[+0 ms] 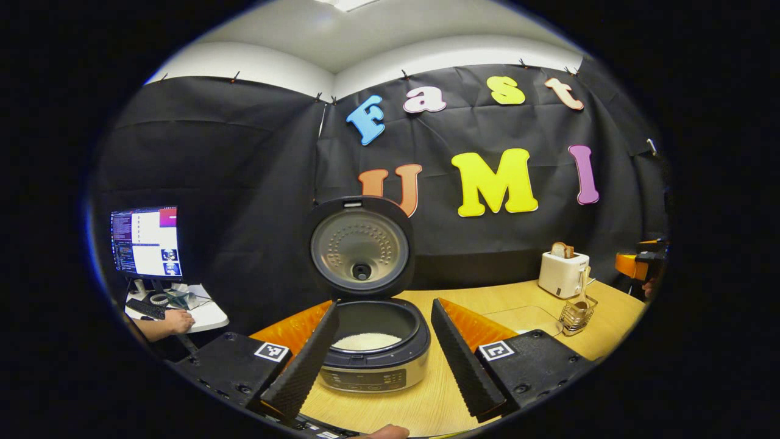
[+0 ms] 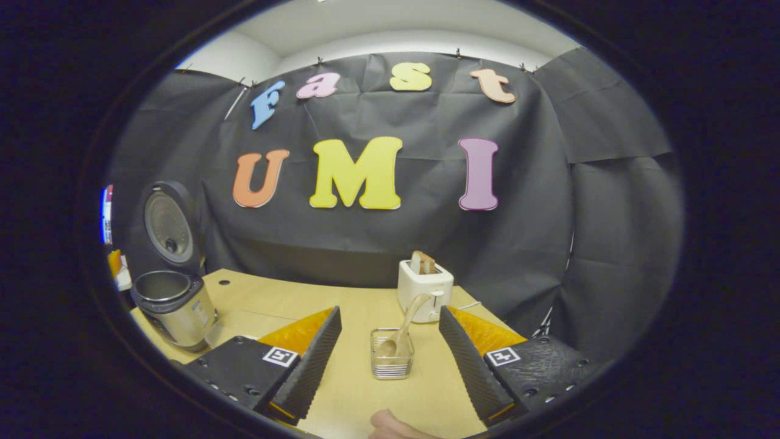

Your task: Close the left gripper, press the button to open the rice cooker; take a wooden spoon from the chopstick holder with the right hand, scoop a spoonful of rice and pour it into the rice cooker, then put the wooden spoon back into the chopstick holder.

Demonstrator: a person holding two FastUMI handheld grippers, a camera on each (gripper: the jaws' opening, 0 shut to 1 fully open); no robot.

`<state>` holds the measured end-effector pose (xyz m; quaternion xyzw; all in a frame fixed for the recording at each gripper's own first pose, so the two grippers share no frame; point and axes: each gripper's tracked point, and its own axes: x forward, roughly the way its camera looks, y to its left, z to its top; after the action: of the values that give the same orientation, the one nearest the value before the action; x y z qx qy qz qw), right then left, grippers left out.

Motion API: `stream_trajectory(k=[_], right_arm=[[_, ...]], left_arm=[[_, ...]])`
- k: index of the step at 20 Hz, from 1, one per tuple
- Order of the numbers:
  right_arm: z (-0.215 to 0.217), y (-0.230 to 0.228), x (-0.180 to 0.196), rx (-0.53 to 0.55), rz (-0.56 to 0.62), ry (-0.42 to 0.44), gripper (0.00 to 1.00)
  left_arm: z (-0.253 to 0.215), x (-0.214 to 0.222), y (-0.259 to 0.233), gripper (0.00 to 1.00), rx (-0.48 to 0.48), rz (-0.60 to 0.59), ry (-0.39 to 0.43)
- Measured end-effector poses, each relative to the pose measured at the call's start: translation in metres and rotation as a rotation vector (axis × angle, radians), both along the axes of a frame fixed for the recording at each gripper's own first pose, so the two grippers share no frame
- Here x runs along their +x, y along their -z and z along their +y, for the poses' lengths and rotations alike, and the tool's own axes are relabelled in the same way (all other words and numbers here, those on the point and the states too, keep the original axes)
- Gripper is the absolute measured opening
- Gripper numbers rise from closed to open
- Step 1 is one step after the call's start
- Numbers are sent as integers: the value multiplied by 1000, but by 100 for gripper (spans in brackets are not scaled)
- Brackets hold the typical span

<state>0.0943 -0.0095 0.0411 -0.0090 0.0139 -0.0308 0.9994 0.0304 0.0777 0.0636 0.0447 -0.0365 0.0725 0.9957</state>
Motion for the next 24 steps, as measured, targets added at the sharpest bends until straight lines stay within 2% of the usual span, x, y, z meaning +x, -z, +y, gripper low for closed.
stream_trajectory(k=[2, 3, 8, 11, 12, 13, 17, 20, 24], right_arm=[[0, 9, -8, 13, 14, -28, 95], [-3, 11, -12, 24, 18, -33, 96], [-5, 22, -14, 130, 11, -78, 96], [-19, 29, -12, 141, 23, -80, 96], [-27, 32, -10, 149, 31, -63, 91], [-29, 31, -10, 154, 33, -63, 96], [-36, 28, -6, 191, 49, -69, 96], [-38, 29, -4, 204, 51, -63, 96], [-34, 29, -5, 208, 49, -76, 96]], left_arm=[[-11, 7, 1, 100, -7, 22, 18], [-13, 10, -3, 97, -6, 23, 17], [-1, 34, -58, 97, 33, -32, -64], [19, 50, -101, 97, 29, -89, -123], [26, 56, -114, 96, 22, -108, -139], [33, 63, -127, 96, 14, -128, -153], [69, 97, -166, 97, -23, -189, -213], [88, 140, -196, 96, -17, -247, -183], [103, 190, -189, 98, -89, -204, -125]])
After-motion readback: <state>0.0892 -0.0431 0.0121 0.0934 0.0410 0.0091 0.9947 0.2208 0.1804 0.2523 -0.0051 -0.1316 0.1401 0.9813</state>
